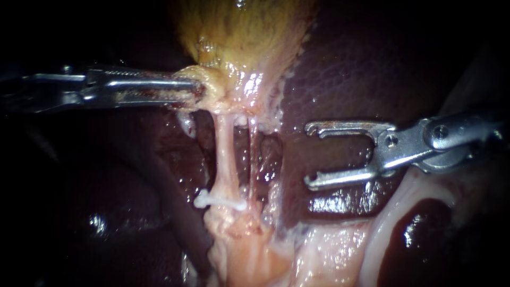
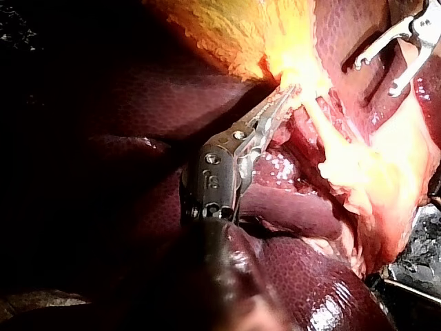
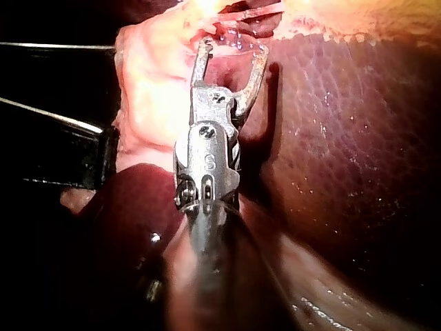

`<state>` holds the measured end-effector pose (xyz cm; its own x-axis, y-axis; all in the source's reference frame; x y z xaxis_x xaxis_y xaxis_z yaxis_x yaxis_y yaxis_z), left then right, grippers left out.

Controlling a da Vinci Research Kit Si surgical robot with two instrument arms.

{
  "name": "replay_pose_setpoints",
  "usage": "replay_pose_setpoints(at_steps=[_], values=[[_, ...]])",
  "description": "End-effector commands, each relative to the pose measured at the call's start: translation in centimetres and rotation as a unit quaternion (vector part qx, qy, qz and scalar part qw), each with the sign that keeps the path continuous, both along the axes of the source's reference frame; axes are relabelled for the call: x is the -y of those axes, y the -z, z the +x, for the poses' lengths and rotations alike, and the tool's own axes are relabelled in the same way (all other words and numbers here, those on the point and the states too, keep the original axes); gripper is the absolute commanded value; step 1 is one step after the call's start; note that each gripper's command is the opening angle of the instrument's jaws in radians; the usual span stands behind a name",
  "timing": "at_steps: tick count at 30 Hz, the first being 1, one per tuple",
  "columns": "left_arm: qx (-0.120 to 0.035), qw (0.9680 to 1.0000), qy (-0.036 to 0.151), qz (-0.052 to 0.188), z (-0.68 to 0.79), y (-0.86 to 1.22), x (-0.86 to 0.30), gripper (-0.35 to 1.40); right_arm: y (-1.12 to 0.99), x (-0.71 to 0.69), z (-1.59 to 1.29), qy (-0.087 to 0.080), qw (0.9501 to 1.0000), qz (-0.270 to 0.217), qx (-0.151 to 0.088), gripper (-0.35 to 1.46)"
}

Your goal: Going back first clip left tube

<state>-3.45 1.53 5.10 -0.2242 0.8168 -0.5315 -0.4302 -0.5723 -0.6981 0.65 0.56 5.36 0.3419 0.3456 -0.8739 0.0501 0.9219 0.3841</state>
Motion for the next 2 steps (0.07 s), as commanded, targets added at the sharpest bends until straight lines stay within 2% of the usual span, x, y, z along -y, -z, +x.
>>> replay_pose_setpoints(at_steps=[1, 2], values=[[0.001, 1.0000, -0.001, 0.000, 0.02, 0.02, 0.00, -0.35, 0.02, 0.02, 0.03, 0.007, 1.0000, 0.003, -0.005, 0.50], [0.001, 1.0000, -0.002, 0.001, 0.05, 0.03, 0.00, -0.35, 0.04, 0.03, 0.06, 0.011, 0.9999, 0.008, -0.008, 0.50]])
